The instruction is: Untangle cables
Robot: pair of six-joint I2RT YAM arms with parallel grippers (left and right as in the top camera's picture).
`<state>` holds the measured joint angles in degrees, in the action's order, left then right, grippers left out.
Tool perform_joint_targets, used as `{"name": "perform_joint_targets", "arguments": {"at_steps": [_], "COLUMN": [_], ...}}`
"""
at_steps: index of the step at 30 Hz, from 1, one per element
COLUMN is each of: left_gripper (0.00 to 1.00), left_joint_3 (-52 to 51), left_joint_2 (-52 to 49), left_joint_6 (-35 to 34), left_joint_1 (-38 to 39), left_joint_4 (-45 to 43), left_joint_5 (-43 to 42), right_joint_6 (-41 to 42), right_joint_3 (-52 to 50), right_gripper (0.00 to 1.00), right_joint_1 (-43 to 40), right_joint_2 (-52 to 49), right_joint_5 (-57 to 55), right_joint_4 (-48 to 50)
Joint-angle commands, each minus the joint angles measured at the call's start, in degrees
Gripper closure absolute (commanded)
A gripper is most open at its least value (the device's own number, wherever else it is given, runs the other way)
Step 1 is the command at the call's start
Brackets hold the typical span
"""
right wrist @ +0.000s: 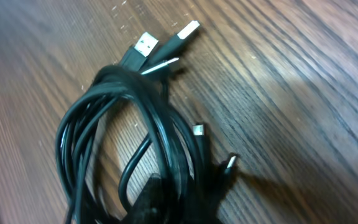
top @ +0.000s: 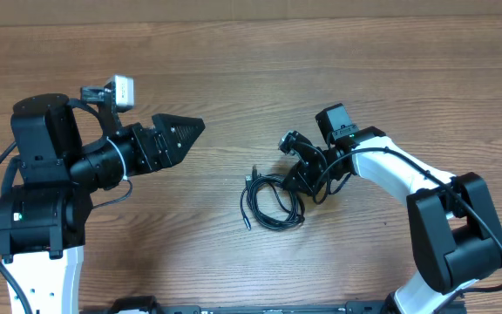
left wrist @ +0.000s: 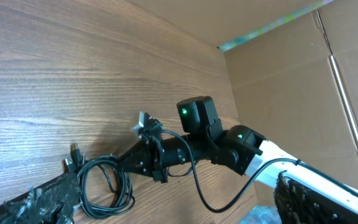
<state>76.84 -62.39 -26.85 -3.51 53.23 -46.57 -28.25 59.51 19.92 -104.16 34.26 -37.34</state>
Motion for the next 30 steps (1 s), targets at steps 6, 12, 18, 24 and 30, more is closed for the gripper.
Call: {"name": "perform_joint_targets", "arguments": {"at_steps": [6,12,18,24,30], "left_gripper": [0.0,0.0,0.0,0.0,0.01], "left_joint_3": [0.09,0.09,0.09,0.09,0.09], "left_joint_2": [0.15,0.15,0.15,0.15,0.13], "left_joint_6": [1.11,1.14,1.6,1.6,4.2], "left_joint_1": [-0.07,-0.07,-0.07,-0.07,-0.07], "left_joint_4": [-0.37,-0.61,-0.61,-0.5,-0.44], "left_joint_5": [-1.14,-1.03,-0.83,1.55,2.21], "right_joint_6": [-0.33,-0.33,-0.09,-0.13,-0.15], "right_joint_3": [-0.31,0.04,4.26,13.07,25.16], "right_gripper": [0.96,0.96,0.96,0.96,0.96], "right_joint_1": [-0.04,-0.07,-0.07,-0.07,-0.07], "right_joint_2": [-0.5,-0.46,-0.39,-0.04,0.11], "right_joint_5": [0.59,3.48,7.96,8.09,8.09], "right_joint_4": [0.04,0.02,-3.04,-11.17,-20.48]}}
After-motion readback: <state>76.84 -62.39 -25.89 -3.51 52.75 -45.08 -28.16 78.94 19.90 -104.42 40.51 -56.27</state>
